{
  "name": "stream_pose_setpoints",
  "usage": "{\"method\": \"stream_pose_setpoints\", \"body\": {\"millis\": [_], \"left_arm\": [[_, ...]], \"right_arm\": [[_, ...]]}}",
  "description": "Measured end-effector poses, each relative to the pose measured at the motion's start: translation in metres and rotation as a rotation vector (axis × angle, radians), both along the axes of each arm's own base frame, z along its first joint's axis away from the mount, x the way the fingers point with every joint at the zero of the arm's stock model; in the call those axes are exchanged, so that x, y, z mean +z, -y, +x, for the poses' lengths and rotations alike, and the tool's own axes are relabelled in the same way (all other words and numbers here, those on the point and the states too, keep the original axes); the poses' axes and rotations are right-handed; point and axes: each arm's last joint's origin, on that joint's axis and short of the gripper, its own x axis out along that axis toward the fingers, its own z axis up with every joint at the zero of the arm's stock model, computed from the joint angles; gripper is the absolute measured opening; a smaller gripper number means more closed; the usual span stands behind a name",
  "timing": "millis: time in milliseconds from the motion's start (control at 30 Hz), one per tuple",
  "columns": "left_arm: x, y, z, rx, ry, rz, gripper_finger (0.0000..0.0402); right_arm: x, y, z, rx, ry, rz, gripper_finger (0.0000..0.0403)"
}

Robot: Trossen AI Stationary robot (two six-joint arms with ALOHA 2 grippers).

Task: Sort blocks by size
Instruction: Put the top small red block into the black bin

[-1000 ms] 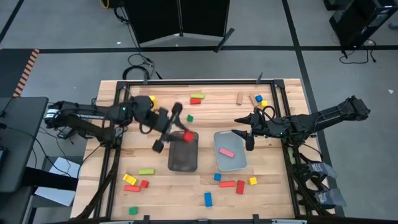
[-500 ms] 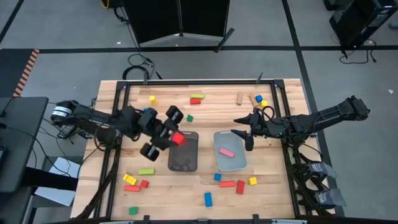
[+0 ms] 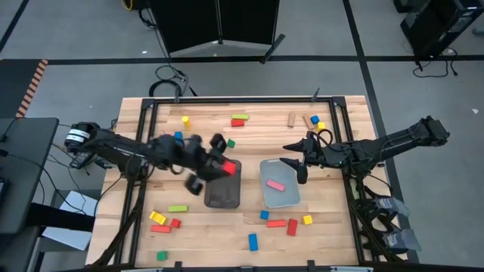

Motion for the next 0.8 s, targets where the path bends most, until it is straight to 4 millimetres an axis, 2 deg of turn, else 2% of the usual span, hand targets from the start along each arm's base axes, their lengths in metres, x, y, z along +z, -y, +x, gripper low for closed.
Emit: {"method": "stream_pose_setpoints", "body": {"millis": [67,200,400,500,633,800], "left_arm": [[-0.011,-0.002,0.003,0.125,-0.217,0.066,0.0139],[-0.018,-0.008,-0.001,0.333,-0.57,0.153,0.0139],[-0.042,-0.005,-0.018,0.426,-1.059,0.22,0.0139],[-0.06,-0.002,-0.021,0.432,-1.183,0.209,0.0139],[-0.081,0.004,-0.015,0.423,-1.225,0.212,0.0141],[-0.119,0.016,-0.006,0.385,-1.381,0.261,0.0195]], "right_arm": [[0.0,0.0,0.0,0.0,0.002,0.007,0.0246],[0.0,-0.001,0.0,0.014,0.001,0.02,0.0243],[-0.001,-0.001,0.0,0.016,-0.004,0.022,0.0244],[-0.001,-0.001,0.0,0.016,-0.004,0.021,0.0243],[0.0,0.001,0.0,0.01,0.002,0.019,0.0241],[0.0,0.002,0.0,0.001,0.003,0.022,0.0242]]}}
